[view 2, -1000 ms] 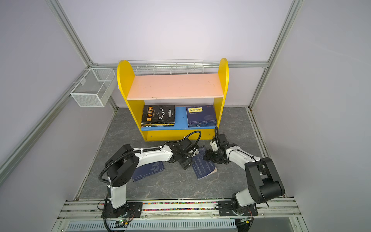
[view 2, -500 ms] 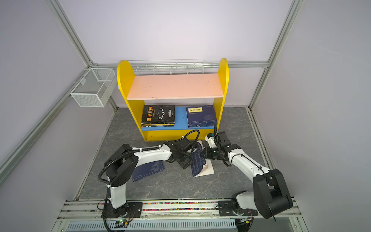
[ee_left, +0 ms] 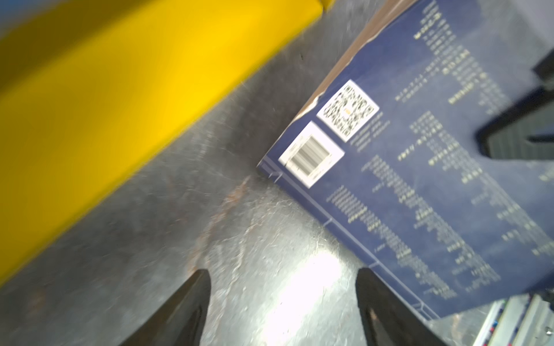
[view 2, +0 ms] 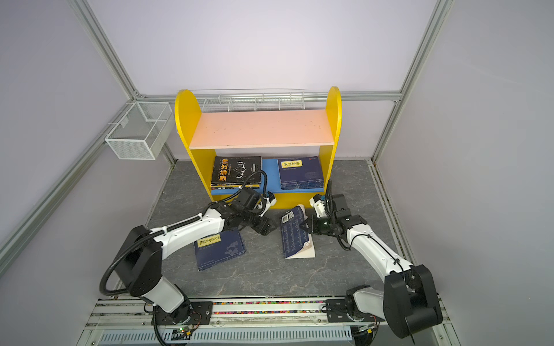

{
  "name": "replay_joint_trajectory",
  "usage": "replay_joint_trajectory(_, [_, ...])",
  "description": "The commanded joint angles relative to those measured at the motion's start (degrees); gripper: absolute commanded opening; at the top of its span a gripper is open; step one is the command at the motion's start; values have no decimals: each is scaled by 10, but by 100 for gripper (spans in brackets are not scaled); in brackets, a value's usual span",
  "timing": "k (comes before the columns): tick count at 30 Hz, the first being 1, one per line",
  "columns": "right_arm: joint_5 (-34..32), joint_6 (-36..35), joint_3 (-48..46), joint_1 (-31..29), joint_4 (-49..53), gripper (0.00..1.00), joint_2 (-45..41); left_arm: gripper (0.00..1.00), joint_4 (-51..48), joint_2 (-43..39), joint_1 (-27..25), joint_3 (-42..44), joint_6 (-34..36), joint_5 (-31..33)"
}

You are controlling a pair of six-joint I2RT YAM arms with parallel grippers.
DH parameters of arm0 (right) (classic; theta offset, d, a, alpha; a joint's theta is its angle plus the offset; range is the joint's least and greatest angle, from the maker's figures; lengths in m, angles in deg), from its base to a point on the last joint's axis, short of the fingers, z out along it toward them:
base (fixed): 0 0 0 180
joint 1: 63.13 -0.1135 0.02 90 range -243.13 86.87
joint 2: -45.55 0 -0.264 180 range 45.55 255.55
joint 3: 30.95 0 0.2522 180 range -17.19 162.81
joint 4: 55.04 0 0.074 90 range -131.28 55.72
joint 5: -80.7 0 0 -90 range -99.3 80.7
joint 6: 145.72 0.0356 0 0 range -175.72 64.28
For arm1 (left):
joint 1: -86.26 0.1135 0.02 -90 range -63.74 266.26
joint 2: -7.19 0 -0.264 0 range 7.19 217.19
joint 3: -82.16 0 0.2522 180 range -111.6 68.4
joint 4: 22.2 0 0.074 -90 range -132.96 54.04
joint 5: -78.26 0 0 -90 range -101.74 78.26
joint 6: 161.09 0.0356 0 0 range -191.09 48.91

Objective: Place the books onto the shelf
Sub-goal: 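Pinch and lift the QR-code book upright with both grippers, then carry the upright book with both grippers toward the blue shelf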

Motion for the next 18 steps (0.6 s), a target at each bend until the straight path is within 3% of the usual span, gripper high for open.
replay_joint_trajectory(1, [88,42,29,27,-7,6,-15,78,-2,-66,-3,41,25,9])
replay_joint_trajectory(4, [110,48,57,50,24,7,-7,77,46,-156,-20,120,83,83])
replay_joint_trajectory(9, [171,107,91,63,8,7,13,81,184,-267,-106,246,181,263])
replay_joint_trajectory(14, [219,159,100,63,-28,7,19,85,346,-270,-175,297,255,411])
replay_joint_trajectory(18, [239,161,111,63,-10,7,25,85,434,-227,-213,291,330,464])
